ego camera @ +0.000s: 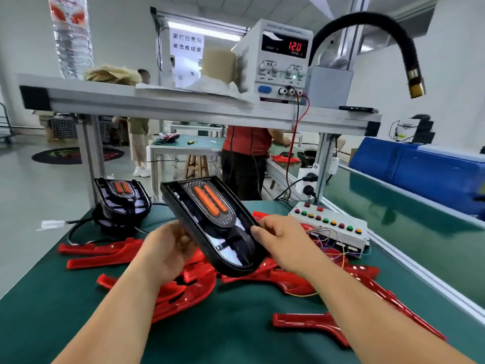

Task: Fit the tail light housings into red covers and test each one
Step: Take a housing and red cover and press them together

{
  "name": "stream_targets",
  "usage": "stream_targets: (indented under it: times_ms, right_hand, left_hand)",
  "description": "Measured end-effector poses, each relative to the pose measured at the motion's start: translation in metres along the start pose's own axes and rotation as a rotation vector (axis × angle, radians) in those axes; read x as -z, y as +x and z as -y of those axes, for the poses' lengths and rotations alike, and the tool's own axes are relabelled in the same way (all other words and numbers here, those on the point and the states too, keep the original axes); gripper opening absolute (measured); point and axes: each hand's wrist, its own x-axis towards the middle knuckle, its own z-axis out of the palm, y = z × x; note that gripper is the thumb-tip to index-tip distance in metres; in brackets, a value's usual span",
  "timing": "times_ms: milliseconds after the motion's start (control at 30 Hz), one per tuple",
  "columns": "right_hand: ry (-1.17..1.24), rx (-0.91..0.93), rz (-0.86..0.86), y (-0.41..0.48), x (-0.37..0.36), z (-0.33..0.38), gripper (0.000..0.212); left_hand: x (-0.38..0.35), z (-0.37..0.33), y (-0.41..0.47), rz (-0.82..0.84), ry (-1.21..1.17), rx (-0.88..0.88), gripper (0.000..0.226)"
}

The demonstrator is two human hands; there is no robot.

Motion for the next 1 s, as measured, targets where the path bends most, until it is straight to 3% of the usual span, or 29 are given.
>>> stream_targets:
  times_ms: [100,200,233,333,533,633,767,867,933,1000]
  right_hand:
    - [-0.020,0.077,0.083,-0.014,0.005,-0.006,0.026]
    - [-0.103,0.164,0.178,-0.026,0.006,-0.008,0.015]
    - [-0.149,0.197,0.205,-0.029,0.006,-0.009,0.014]
    - [-0.245,0.256,0.287,-0.036,0.003,-0.013,0.017]
    - [-0.380,0.258,0.448,-0.032,-0.005,-0.019,0.020]
    - [-0.389,0.231,0.492,-0.028,-0.005,-0.025,0.019]
    - [-0.401,0.219,0.488,-0.020,-0.005,-0.036,0.017]
    - [-0.309,0.152,0.488,-0.013,-0.007,-0.046,0.028]
    - [-0.184,0.081,0.375,-0.007,-0.006,-0.052,0.029]
    - [-0.165,0.065,0.263,0.002,-0.006,-0.057,0.017]
  left_hand:
    - [0.005,-0.012,-0.013,0.172,0.004,0.014,0.019]
    - [0.014,-0.021,-0.013,0.223,0.142,0.209,0.059]
    - [0.017,-0.022,-0.013,0.255,0.164,0.260,0.062]
    - [0.026,-0.021,-0.014,0.251,0.218,0.262,0.042]
    - [0.033,-0.021,-0.038,0.276,0.899,0.235,0.051]
    - [0.032,-0.023,-0.047,0.356,1.058,0.269,0.054]
    - [0.027,-0.022,-0.054,0.459,1.127,0.265,0.049]
    - [0.022,-0.015,-0.055,0.431,1.099,0.255,0.027]
    - [0.020,-0.013,-0.055,0.423,1.089,0.248,0.026]
    - [0.018,-0.014,-0.056,0.424,1.104,0.223,0.029]
